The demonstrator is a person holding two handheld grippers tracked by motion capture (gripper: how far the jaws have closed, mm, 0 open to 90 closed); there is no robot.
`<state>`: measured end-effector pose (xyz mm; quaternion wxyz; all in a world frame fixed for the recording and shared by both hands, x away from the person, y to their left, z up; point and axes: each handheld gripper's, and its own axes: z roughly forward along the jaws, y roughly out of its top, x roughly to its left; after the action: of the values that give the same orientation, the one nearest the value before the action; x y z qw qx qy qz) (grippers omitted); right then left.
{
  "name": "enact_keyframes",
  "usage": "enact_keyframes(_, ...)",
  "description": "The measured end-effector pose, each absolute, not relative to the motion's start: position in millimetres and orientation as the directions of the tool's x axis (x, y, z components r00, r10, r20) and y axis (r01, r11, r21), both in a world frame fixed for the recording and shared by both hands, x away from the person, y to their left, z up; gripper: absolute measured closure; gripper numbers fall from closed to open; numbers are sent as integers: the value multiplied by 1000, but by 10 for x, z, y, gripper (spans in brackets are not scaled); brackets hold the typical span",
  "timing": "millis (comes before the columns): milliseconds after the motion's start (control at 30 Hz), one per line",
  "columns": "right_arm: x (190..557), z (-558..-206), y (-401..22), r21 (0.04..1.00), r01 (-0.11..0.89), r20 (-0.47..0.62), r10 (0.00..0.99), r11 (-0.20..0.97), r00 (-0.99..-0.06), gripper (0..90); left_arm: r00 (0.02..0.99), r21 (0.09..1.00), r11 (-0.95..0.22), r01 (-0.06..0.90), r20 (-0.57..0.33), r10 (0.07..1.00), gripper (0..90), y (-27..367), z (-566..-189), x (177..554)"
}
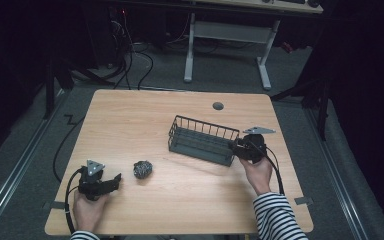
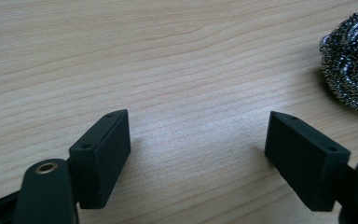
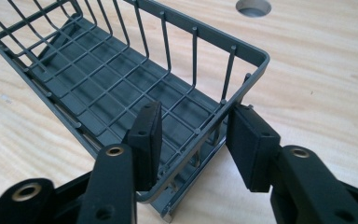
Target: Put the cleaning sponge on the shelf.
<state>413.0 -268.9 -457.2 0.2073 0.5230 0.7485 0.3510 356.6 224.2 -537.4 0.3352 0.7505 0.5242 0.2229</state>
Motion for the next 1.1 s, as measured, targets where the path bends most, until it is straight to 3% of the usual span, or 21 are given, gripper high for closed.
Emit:
enact_keyframes(433,3840,-4594,-2680,753,625,76,916,207,-395,528,350,738,-224,637,-17,937,226,2239,-5375,3565)
enact_keyframes(733,3678,-4566,-2767,814,563,99,922,141,-374,396,352,737,-226,637,-18,936,225,2239,-5374,3563)
enact_keyframes(1100,3432,-4528,-3079,849,524,140,927,69,-348,401,354,736,-228,637,-17,935,225,2240,-5374,3564)
